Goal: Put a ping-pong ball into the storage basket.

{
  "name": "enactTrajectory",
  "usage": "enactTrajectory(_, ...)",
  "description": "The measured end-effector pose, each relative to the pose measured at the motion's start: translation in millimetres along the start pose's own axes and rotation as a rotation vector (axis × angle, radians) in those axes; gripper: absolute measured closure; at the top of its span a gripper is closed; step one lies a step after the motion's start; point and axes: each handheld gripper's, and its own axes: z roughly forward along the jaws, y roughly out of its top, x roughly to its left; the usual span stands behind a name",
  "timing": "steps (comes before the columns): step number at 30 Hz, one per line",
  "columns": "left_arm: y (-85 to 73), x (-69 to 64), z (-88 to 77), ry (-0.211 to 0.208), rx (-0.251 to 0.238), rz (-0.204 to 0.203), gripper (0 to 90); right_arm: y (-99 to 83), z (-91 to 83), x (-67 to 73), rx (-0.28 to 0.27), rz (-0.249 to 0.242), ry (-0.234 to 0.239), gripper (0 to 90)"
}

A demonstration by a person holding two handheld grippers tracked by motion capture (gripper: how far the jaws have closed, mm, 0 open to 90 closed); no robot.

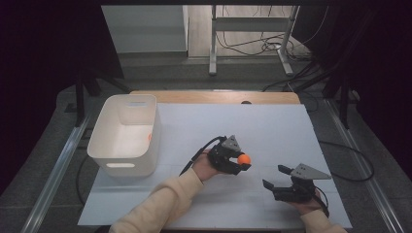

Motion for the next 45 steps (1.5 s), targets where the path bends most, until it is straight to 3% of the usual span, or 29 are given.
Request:
enactTrajectory(19, -4.2, 9.1, -17.6, 0.033, -0.027, -0.025, 49.9, -0.1, -0.3, -0.6, 0.002, 0.000, 0.002, 16.0)
enactTrajectory(45, 0.3, 18.9, -51.9, 0.084, -0.107, -0.038, 49.9, -0.2, 0.1, -0.4, 0.002, -0.003, 0.002, 16.0)
